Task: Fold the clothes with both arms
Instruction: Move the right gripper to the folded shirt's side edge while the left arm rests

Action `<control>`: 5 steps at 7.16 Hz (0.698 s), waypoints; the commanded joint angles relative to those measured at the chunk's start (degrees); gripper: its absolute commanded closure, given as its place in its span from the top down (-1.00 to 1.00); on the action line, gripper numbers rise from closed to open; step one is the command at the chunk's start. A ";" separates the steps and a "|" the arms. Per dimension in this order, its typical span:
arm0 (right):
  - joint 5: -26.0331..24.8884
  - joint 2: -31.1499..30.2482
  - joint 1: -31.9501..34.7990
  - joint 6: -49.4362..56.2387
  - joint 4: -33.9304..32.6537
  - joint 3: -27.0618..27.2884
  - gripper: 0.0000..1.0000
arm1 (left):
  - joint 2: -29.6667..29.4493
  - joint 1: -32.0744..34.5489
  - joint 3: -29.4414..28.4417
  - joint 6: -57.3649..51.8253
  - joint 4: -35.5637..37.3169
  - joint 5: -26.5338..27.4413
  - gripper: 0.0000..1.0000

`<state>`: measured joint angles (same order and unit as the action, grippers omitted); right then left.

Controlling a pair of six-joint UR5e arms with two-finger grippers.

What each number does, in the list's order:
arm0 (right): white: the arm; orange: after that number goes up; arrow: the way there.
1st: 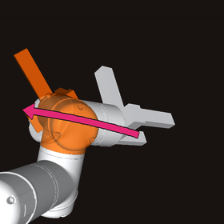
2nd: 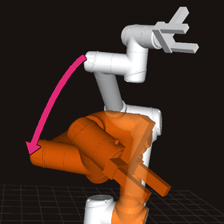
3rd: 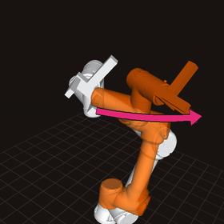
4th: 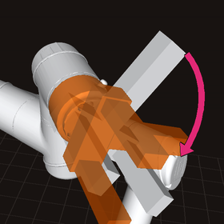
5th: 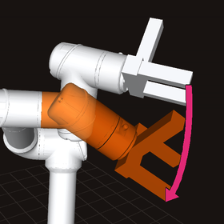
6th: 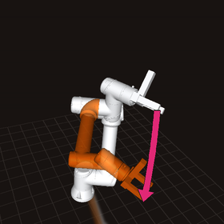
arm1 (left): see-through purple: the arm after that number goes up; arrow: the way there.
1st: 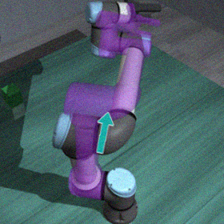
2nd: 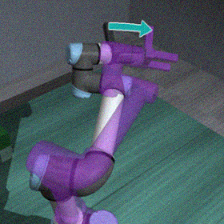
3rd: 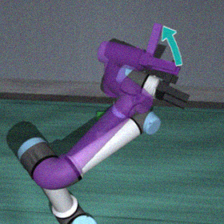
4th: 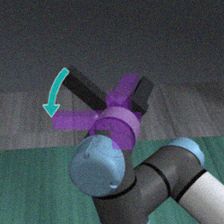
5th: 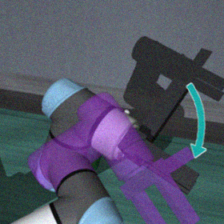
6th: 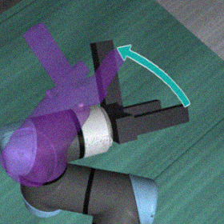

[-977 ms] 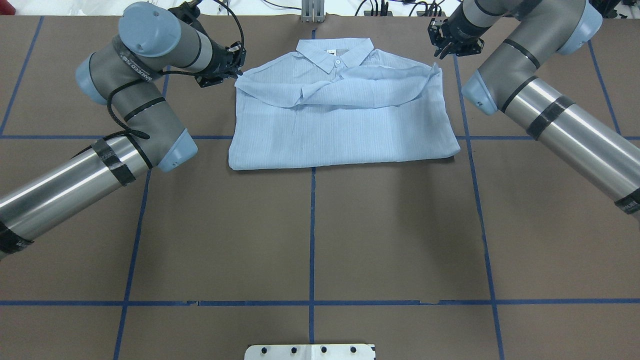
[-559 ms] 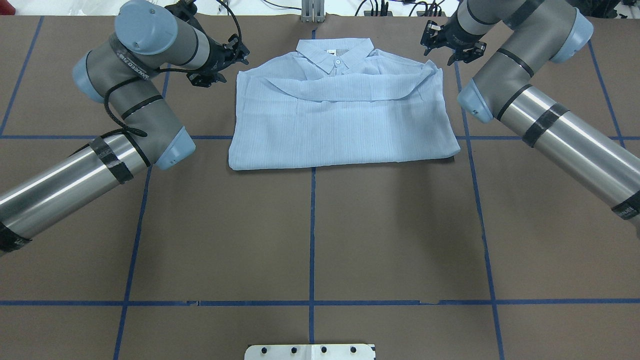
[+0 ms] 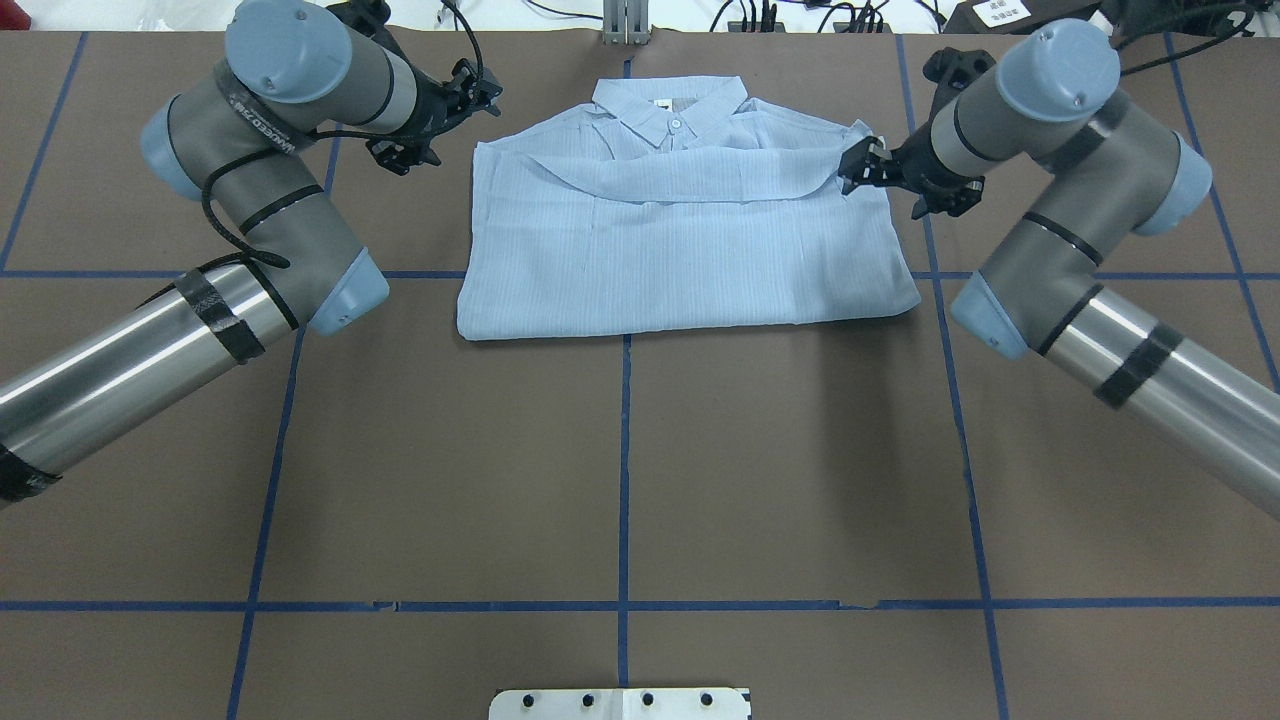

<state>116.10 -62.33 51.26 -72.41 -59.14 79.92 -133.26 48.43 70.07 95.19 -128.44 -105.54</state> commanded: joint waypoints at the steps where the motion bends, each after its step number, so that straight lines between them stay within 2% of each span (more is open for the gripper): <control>1: -0.17 -7.87 -2.91 -0.19 -0.10 6.82 1.00 | 0.10 0.00 0.42 0.08 0.03 -0.01 1.00; 3: -1.84 -7.99 -6.34 -0.10 -0.97 5.78 0.97 | 0.19 0.00 0.86 0.17 0.03 -0.10 1.00; 4: -1.67 -7.99 -6.35 0.07 -1.24 5.69 0.75 | 0.36 0.00 0.86 0.08 0.03 -0.10 1.00; 5: -1.15 -7.90 -6.17 0.25 -1.24 5.77 -0.01 | 0.37 0.00 0.86 0.17 0.03 -0.10 1.00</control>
<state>114.62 -70.23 45.16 -72.36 -60.18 85.70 -132.96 48.43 70.88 95.31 -128.41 -105.64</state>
